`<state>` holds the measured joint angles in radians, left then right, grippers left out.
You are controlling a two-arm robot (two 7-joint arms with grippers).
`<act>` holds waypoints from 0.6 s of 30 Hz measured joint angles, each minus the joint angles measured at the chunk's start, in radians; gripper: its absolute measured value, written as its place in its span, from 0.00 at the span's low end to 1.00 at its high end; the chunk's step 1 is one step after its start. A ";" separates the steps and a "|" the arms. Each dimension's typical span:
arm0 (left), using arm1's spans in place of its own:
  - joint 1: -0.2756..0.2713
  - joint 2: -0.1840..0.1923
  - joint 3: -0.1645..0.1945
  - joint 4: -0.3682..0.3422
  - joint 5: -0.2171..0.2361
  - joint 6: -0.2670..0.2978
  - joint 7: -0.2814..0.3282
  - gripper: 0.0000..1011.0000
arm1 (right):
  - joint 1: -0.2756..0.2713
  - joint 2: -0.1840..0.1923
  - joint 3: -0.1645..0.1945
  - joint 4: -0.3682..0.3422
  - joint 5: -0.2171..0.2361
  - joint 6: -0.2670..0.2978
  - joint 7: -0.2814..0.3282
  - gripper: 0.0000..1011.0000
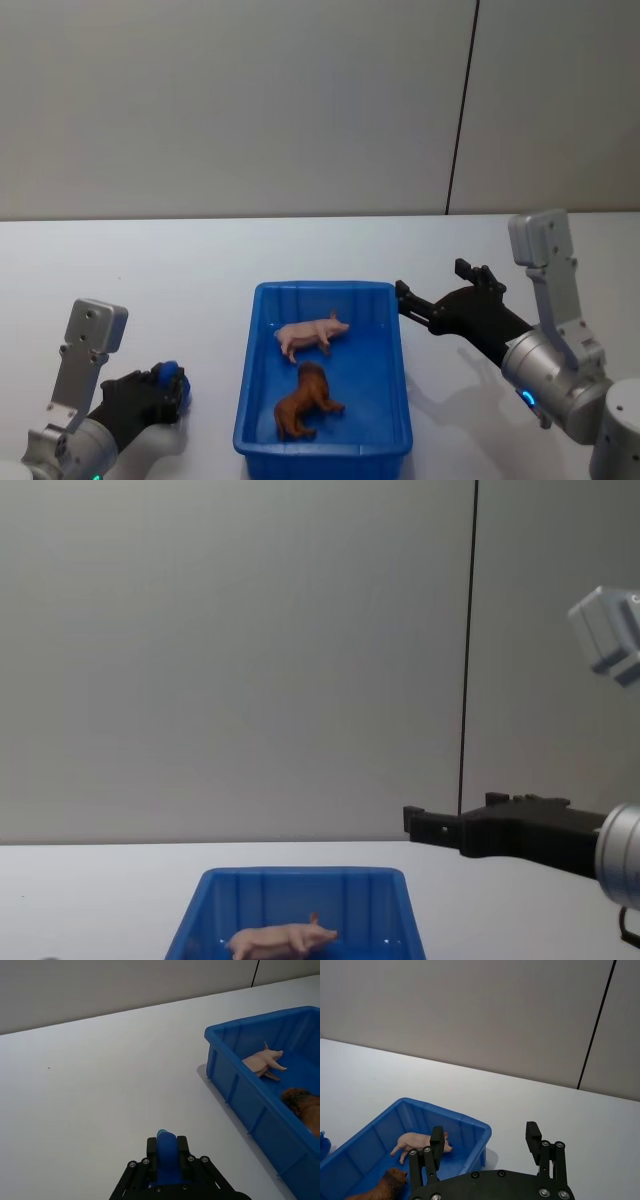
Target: Pick up the two dolls from the table and place them into the box.
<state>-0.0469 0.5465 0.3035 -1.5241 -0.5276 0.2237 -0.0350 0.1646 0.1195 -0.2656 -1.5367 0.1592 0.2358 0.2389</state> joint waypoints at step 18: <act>-0.026 0.000 -0.010 -0.051 0.046 -0.101 -0.108 0.15 | 0.000 0.000 0.000 0.000 0.000 0.000 0.000 0.99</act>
<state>-0.0728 0.5468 0.2939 -1.5751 -0.4819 0.1230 -0.1428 0.1646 0.1195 -0.2655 -1.5367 0.1592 0.2358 0.2388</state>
